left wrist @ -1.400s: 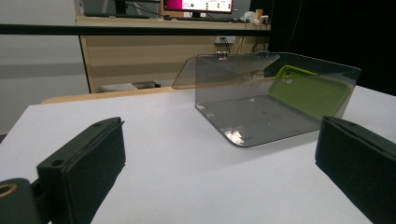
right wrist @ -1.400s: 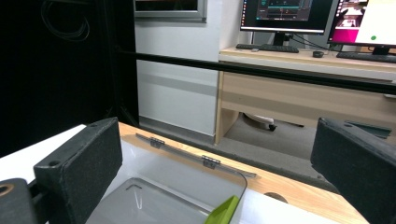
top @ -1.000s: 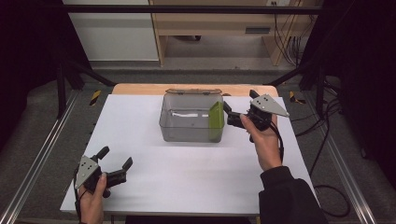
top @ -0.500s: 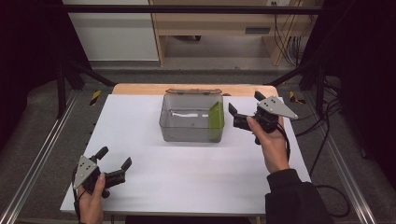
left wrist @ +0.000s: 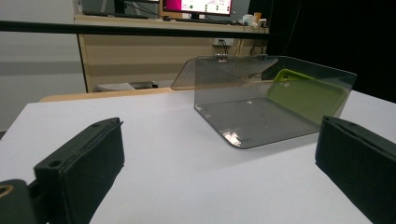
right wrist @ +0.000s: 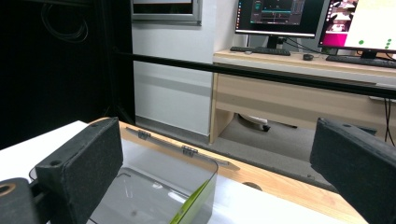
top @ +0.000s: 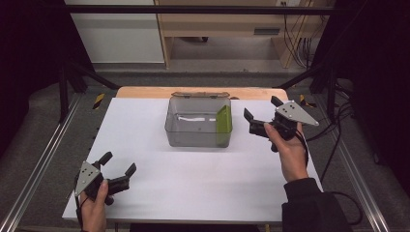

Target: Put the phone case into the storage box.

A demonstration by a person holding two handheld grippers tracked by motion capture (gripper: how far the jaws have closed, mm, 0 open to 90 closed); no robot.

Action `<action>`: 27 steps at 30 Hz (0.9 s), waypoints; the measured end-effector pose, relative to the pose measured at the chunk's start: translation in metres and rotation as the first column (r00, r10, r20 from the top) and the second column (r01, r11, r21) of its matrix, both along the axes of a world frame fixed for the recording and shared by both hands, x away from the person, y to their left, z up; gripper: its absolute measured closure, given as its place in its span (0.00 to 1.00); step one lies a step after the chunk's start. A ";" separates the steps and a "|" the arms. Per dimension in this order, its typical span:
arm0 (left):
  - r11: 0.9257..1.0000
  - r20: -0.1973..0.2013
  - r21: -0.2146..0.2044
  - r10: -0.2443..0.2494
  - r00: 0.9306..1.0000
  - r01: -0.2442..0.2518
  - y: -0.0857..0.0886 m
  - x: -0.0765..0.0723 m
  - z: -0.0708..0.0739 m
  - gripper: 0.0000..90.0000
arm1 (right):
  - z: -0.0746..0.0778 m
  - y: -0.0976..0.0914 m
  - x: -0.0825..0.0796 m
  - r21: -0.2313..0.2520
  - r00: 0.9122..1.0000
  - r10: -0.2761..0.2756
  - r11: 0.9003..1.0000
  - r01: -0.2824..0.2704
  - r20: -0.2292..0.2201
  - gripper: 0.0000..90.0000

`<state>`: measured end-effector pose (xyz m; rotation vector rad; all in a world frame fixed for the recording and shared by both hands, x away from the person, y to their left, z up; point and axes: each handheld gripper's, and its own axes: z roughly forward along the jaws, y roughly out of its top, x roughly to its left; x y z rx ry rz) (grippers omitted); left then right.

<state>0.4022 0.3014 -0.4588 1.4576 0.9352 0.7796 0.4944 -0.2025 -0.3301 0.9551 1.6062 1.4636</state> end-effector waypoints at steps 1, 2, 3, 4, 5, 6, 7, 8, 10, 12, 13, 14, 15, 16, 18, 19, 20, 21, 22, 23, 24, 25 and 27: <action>1.000 0.000 -0.001 -0.001 1.000 0.001 0.000 0.000 0.000 0.01 | 0.000 -0.001 0.000 0.000 1.000 -0.002 1.000 0.002 0.001 0.03; 1.000 0.000 -0.002 -0.001 1.000 0.001 0.000 0.000 0.000 0.01 | 0.000 -0.002 -0.001 0.002 1.000 -0.004 1.000 0.004 0.000 0.03; 1.000 0.000 -0.003 -0.001 1.000 0.001 0.000 0.000 0.000 0.01 | 0.000 -0.004 -0.001 0.001 1.000 -0.004 1.000 0.004 0.000 0.03; 1.000 0.001 -0.003 -0.002 1.000 0.002 0.000 0.000 0.000 0.01 | 0.000 -0.005 -0.002 -0.003 1.000 -0.003 1.000 0.003 0.002 0.03; 1.000 0.001 -0.004 -0.002 1.000 0.002 0.000 0.000 0.000 0.01 | 0.000 -0.006 -0.002 -0.003 1.000 -0.005 1.000 0.005 0.001 0.03; 1.000 0.001 -0.005 -0.003 1.000 0.003 0.000 0.000 0.000 0.01 | 0.000 -0.007 -0.003 -0.006 1.000 -0.004 1.000 0.004 0.002 0.03; 1.000 0.000 -0.005 -0.005 1.000 0.005 0.000 0.000 0.000 0.01 | 0.000 -0.009 -0.004 -0.006 1.000 -0.005 1.000 0.005 0.002 0.03; 1.000 -0.001 -0.007 -0.006 1.000 0.006 0.000 0.000 0.000 0.01 | 0.000 -0.010 -0.005 -0.008 1.000 -0.004 1.000 0.004 0.002 0.03; 1.000 -0.003 -0.010 -0.015 1.000 0.014 0.000 0.000 0.000 0.01 | -0.001 -0.012 -0.007 -0.012 1.000 -0.004 1.000 0.004 0.000 0.03; 1.000 -0.005 -0.011 -0.016 1.000 0.016 -0.001 0.000 0.000 0.01 | -0.002 -0.015 -0.009 -0.012 1.000 -0.007 1.000 0.007 0.000 0.03; 1.000 -0.005 -0.009 -0.010 1.000 0.010 -0.001 0.000 0.000 0.01 | -0.003 -0.017 -0.010 -0.010 1.000 -0.008 1.000 0.008 -0.003 0.03; 1.000 -0.004 -0.010 -0.010 1.000 0.010 -0.001 0.000 0.000 0.01 | -0.003 -0.018 -0.010 -0.009 1.000 -0.009 1.000 0.009 -0.003 0.03; 1.000 -0.004 -0.012 -0.011 1.000 0.011 0.000 0.000 0.000 0.01 | -0.004 -0.020 -0.011 -0.011 1.000 -0.011 1.000 0.011 -0.003 0.03; 1.000 -0.003 -0.013 -0.012 1.000 0.012 0.000 0.000 0.000 0.01 | -0.004 -0.021 -0.012 -0.011 1.000 -0.013 1.000 0.012 -0.003 0.03; 1.000 -0.004 -0.015 -0.012 1.000 0.012 0.000 0.000 0.000 0.01 | -0.004 -0.024 -0.013 -0.008 1.000 -0.017 1.000 0.017 -0.004 0.03; 1.000 -0.006 -0.017 -0.012 1.000 0.012 0.000 0.000 0.000 0.01 | -0.004 -0.025 -0.014 -0.008 1.000 -0.017 1.000 0.017 -0.005 0.03; 1.000 -0.006 -0.017 -0.012 1.000 0.012 0.000 0.000 0.000 0.01 | -0.005 -0.026 -0.014 -0.007 1.000 -0.019 1.000 0.019 -0.007 0.02; 1.000 -0.006 -0.018 -0.012 1.000 0.012 0.000 0.000 0.000 0.01 | -0.005 -0.027 -0.015 -0.009 1.000 -0.022 1.000 0.022 -0.005 0.02; 1.000 -0.006 -0.019 -0.013 1.000 0.013 0.000 0.000 0.000 0.01 | -0.005 -0.028 -0.016 -0.011 1.000 -0.023 1.000 0.023 -0.008 0.02; 1.000 -0.006 -0.019 -0.013 1.000 0.012 0.000 0.000 0.000 0.01 | -0.006 -0.029 -0.016 -0.012 1.000 -0.024 1.000 0.024 -0.010 0.02; 1.000 -0.006 -0.019 -0.013 1.000 0.013 0.000 0.000 0.000 0.01 | -0.006 -0.030 -0.017 -0.014 1.000 -0.025 1.000 0.025 -0.011 0.02; 1.000 -0.006 -0.020 -0.013 1.000 0.013 0.000 0.000 0.000 0.01 | -0.007 -0.031 -0.017 -0.014 1.000 -0.027 1.000 0.027 -0.011 0.02; 1.000 -0.005 -0.020 -0.014 1.000 0.014 0.000 0.000 0.000 0.01 | -0.008 -0.033 -0.019 -0.015 0.999 -0.030 0.999 0.029 -0.013 0.02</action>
